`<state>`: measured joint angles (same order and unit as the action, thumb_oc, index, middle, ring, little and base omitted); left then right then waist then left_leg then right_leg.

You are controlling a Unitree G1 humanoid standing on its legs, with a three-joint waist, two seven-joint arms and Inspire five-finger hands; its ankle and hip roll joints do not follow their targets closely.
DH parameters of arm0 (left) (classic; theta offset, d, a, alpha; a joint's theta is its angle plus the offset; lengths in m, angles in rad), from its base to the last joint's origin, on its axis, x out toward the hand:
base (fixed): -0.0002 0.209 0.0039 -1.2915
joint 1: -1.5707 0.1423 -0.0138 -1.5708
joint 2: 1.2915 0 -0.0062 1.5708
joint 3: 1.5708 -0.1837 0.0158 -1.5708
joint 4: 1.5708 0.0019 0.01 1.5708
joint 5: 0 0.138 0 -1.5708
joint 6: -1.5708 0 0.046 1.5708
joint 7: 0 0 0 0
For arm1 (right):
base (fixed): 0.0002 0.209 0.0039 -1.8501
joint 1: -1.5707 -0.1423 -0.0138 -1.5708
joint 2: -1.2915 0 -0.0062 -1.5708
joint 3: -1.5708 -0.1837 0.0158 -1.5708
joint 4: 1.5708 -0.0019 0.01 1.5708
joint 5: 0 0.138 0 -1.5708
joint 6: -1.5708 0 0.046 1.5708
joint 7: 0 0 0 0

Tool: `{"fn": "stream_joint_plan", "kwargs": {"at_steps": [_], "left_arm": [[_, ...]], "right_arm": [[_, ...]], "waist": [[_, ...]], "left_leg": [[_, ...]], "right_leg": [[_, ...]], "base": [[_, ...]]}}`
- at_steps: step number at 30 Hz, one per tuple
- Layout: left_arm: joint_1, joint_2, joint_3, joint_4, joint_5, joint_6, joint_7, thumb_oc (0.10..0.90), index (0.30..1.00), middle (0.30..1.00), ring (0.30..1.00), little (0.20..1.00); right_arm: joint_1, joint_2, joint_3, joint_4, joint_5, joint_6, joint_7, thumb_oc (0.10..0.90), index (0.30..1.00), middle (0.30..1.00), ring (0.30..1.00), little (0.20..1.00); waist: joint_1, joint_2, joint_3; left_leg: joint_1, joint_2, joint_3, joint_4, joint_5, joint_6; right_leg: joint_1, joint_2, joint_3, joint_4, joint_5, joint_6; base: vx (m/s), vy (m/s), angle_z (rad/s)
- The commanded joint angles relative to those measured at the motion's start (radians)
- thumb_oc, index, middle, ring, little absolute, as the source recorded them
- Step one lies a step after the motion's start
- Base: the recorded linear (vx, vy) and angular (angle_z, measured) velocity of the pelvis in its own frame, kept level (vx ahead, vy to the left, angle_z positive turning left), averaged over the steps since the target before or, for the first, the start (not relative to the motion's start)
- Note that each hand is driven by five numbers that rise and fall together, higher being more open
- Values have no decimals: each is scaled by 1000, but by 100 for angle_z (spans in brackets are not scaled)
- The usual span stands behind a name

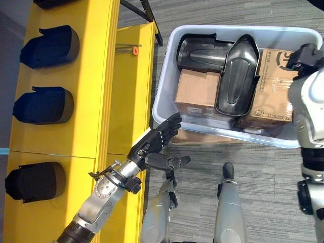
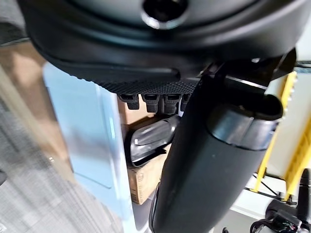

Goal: Move parts from the plastic box to the shelf.

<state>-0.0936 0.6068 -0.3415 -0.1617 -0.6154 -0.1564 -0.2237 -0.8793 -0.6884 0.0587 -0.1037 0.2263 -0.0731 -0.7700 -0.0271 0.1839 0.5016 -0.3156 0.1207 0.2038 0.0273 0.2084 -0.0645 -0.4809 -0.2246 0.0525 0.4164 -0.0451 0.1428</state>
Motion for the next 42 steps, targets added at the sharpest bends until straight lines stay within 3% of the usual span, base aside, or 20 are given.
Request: {"fn": "stream_joint_plan", "kwargs": {"at_steps": [1,6,8,14,20,23,31,42], "left_arm": [[-13,-17,50,-141,-25,-105,-14,900,1000,1000,1000,1000],[-6,-17,60,-142,-24,-107,-24,900,1000,1000,1000,1000],[1,-29,83,-150,-20,-94,-41,900,1000,1000,1000,1000],[-3,-45,108,-161,-1,-73,-19,900,1000,1000,1000,1000],[-9,-43,118,-141,6,-77,-2,900,1000,1000,1000,1000],[-3,-40,127,-136,15,-80,-7,900,1000,1000,1000,1000],[-4,-35,138,-132,21,-87,-24,900,1000,1000,1000,1000],[-5,-46,146,-128,1,-68,-57,900,1000,1000,1000,1000]], "right_arm": [[-101,-50,-42,-31,-127,-75,6,900,1000,1000,1000,1000],[-67,-25,-20,-77,-204,-74,87,900,1000,1000,1000,1000],[19,13,13,-109,-290,29,174,900,1000,1000,1000,1000],[189,31,31,-141,-414,74,290,900,1000,1000,1000,1000],[250,13,77,-119,-484,57,303,900,1000,1000,1000,1000],[284,-7,106,-115,-571,99,327,900,1000,1000,1000,1000],[260,-20,147,-27,-583,135,286,900,1000,1000,1000,1000],[267,17,182,-7,-548,189,345,900,1000,1000,1000,1000]], "waist": [[-13,62,18],[-14,60,18],[-17,50,18],[-37,37,18],[-49,32,18],[-48,34,18],[-29,45,18],[-26,54,18]], "left_leg": [[37,8,-83,71,-170,-9],[48,7,-83,66,-169,-9],[57,10,-83,61,-171,-7],[53,15,-73,54,-173,-1],[28,14,-61,47,-165,2],[6,9,-54,34,-156,4],[-64,-9,-53,35,-145,12],[-104,-21,-47,34,-139,17]], "right_leg": [[56,33,-89,28,-126,-96],[68,30,-89,18,-121,-91],[80,29,-93,5,-112,-86],[75,32,-90,-14,-98,-80],[50,31,-86,-34,-81,-77],[33,25,-91,-57,-67,-72],[-29,18,-97,-63,-55,-71],[-73,19,-95,-53,-53,-72]], "base": [[-1,39,1],[-2,5,-2],[0,0,0],[0,0,0],[-33,17,-3],[-54,32,-8],[-31,-8,-1],[0,0,0]]}}
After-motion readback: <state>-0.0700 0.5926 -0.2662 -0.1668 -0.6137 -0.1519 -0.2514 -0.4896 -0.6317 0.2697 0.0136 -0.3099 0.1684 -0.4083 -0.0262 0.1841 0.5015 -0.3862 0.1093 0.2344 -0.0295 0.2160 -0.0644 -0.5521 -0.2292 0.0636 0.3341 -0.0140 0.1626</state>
